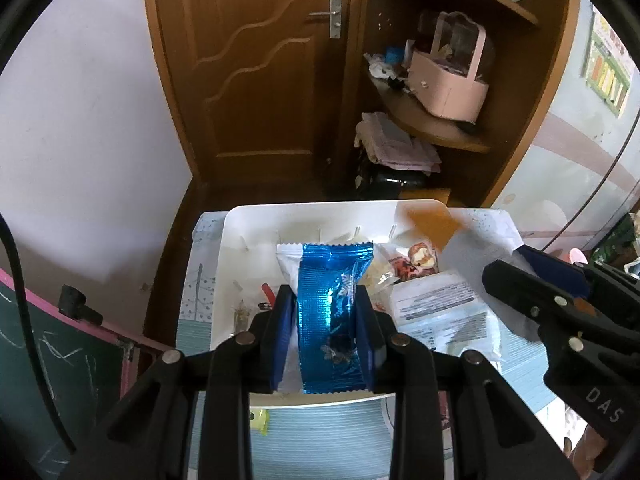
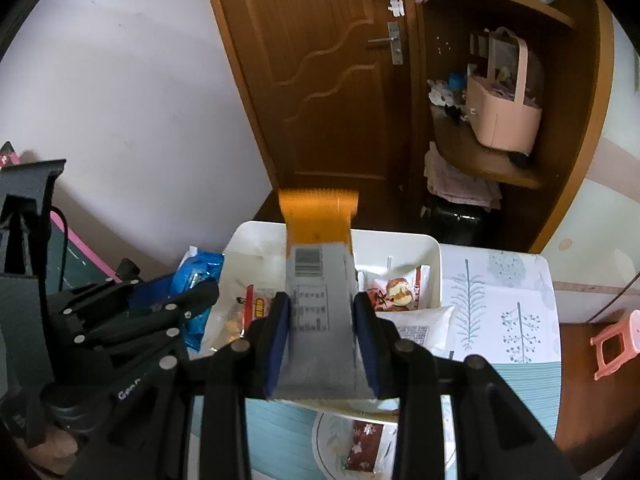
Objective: Organize snacks
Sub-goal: 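Lift the blue candy with left tool while right tool carries the bar toward the basket, then open both tools to drop the blue candy and bar into the basket, then move left tool to the yellow-green pack while right tool reaches the brown bar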
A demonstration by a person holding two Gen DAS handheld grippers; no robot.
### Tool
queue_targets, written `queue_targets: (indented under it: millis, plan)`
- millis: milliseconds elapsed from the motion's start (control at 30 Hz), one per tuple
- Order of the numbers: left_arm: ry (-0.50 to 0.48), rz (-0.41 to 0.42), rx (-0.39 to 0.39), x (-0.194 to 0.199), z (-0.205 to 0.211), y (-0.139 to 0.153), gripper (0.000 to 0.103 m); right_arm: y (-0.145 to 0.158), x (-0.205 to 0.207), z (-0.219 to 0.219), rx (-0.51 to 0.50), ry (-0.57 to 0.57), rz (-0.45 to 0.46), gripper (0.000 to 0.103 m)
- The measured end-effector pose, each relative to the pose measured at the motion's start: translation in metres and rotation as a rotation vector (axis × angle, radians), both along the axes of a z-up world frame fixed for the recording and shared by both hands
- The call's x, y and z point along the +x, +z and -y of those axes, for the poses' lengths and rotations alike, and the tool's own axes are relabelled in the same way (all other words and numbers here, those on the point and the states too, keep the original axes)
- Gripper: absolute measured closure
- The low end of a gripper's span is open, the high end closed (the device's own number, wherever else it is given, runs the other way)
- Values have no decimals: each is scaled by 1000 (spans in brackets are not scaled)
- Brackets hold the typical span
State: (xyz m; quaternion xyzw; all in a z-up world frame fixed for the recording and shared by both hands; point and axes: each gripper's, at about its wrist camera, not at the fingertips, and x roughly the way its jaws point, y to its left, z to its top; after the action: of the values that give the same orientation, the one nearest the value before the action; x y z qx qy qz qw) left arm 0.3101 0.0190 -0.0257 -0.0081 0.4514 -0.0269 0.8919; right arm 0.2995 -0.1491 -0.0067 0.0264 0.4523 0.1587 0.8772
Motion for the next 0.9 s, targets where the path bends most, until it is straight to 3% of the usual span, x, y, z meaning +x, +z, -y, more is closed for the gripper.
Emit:
queue_targets:
  millis: [67,133,167,200,400,900]
  plan:
    - [5,-7,6,1,-1,-4,71,-5,3,-3,-10,-3,-7,70]
    - [16,-12,15,1,-3,-7,50,-10,6,-3,-25,-6,-19,70]
    - [26,-12,20,1,-4,-9,30,-12,6,-4,-28,-5,-30,70]
    - [39,-9,25,0,-6,-10,20,-16,7,-4,-26,-4,-47,70]
    - [57,-25,15,-4,-12,-17,19,-28,5,3,-11,-18,-98,66]
    - [63,-5,-6,-20,-12,-7,19,-18,-12,15,-13,-22,-76,63]
